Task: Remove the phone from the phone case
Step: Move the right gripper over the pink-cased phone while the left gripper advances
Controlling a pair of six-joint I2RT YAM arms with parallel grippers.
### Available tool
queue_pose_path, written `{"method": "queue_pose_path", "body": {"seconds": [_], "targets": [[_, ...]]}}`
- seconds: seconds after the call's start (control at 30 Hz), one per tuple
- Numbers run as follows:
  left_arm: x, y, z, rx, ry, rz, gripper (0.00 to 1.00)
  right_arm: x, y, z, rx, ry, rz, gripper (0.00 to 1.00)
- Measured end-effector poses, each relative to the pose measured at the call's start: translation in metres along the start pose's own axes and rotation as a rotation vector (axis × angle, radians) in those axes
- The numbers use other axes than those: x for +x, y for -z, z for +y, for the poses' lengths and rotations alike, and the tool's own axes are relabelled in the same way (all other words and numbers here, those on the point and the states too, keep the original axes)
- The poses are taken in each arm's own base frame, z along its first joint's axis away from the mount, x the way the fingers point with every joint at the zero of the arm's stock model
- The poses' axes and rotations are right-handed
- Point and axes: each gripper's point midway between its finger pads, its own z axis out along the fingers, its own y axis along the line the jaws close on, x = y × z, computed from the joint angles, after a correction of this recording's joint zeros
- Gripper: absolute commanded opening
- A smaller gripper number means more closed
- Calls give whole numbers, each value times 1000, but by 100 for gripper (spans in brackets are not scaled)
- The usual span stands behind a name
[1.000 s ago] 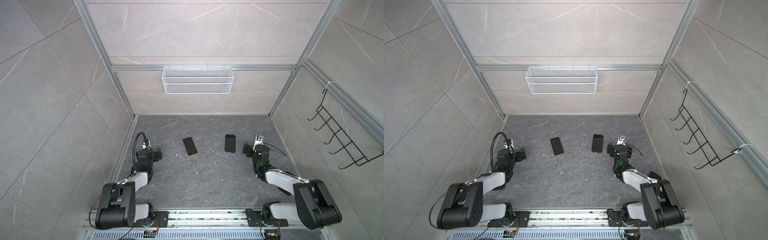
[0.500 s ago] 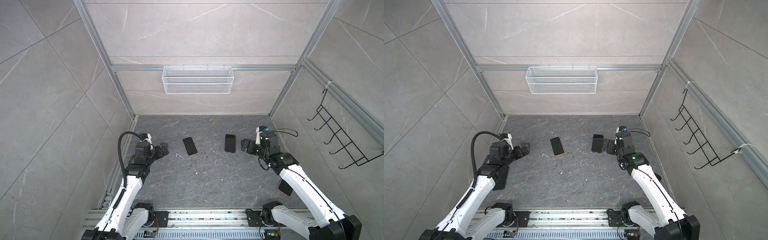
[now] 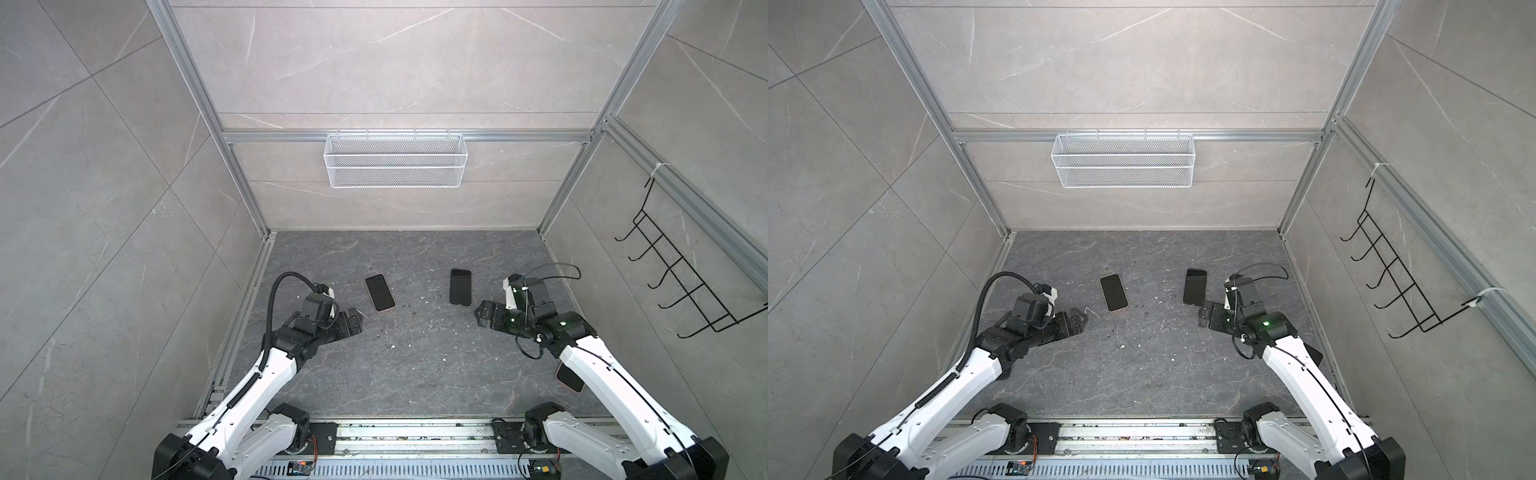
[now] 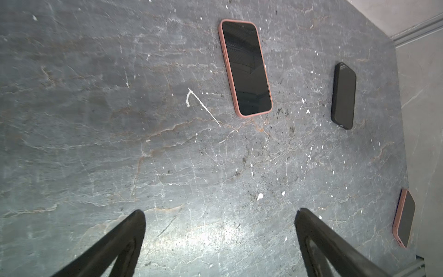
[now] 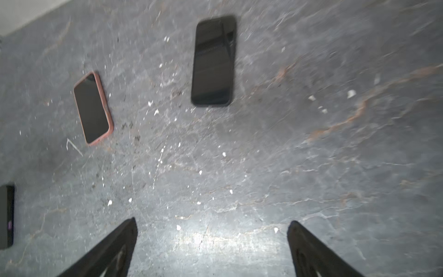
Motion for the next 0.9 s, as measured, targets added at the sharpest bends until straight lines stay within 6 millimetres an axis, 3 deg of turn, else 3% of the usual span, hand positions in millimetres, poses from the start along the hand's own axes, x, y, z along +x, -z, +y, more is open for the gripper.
{"method": "queue_pose_path", "body": {"seconds": [0.13,0.3,0.57,0.77,0.9], "targets": [[2,3,10,-56,25,-8,100,18,-28,30,-39,93,114,99],[-2,18,28,-142,64,-65,100,34,-66,93,-99,280,211,99],[-9,10,52,-283,104,-22,100,30,-119,194,-178,493,214,99],[-13,2,48,-277,107,-8,100,27,-158,237,-188,561,205,99],[-15,2,46,-268,110,-17,100,24,-181,248,-156,585,191,99]]}}
